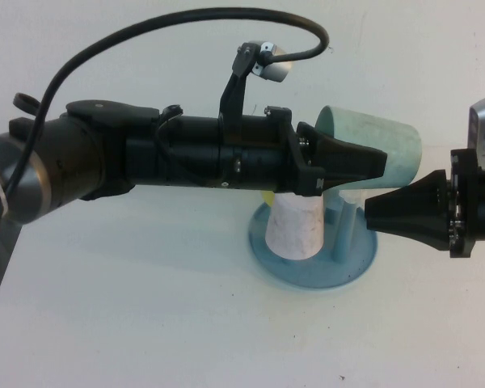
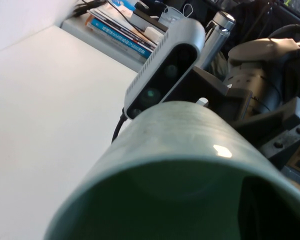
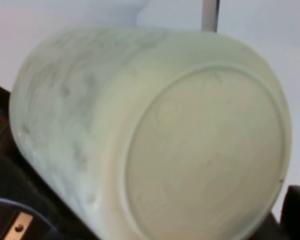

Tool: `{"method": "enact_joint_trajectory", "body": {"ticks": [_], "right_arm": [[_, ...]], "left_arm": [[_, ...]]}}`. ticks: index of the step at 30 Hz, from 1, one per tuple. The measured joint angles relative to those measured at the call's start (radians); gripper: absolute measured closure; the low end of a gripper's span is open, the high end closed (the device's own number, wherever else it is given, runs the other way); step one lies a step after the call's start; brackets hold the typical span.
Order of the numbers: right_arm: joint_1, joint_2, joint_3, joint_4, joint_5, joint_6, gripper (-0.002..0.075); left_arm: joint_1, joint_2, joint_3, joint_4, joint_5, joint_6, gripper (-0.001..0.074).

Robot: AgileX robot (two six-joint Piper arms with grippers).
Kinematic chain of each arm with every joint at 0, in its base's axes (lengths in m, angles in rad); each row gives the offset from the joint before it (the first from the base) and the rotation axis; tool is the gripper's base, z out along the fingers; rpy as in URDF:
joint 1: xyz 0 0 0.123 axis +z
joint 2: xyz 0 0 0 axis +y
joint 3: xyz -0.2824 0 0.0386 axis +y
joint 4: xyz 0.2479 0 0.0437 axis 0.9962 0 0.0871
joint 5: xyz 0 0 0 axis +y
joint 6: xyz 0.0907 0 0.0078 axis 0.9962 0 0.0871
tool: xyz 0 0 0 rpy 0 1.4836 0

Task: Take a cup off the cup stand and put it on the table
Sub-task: Hand over the cup, then place the cup on the table

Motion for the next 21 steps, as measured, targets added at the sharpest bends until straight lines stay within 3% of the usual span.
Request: {"method": "enact_joint_trajectory", "body": {"ticks": [4, 6, 12, 14, 17, 21], "right_arm": [[0.0, 0.0, 0.002, 0.019, -0.004, -0.096, 0.0577], [0.0, 0.0, 0.002, 0.021, -0.004, -0.16, 0.0533], [0.0, 0.0, 0.002, 0.038, -0.004, -0.261, 0.0265], [0.0, 0.0, 0.002, 0.034, -0.004, -0.27, 0.0201], [0.0, 0.0, 0.002, 0.001, -0.004, -0.299, 0.0169], [0.0, 0.0, 0.002, -0.04, -0.004, -0.327, 0.0159]], "left_arm": [[0.0, 0.0, 0.0, -0.01, 0.0, 0.002, 0.0727], [0.005, 0.0, 0.0, -0.012, 0.013, 0.002, 0.0727], [0.084, -0.029, 0.0, 0.032, 0.077, -0.02, 0.0728], [0.117, -0.063, 0.0, 0.152, 0.047, -0.09, 0.0728], [0.131, -0.137, 0.0, 0.419, -0.054, -0.229, 0.0728], [0.067, -0.222, 0.0, 0.913, -0.125, -0.534, 0.0728]]}}
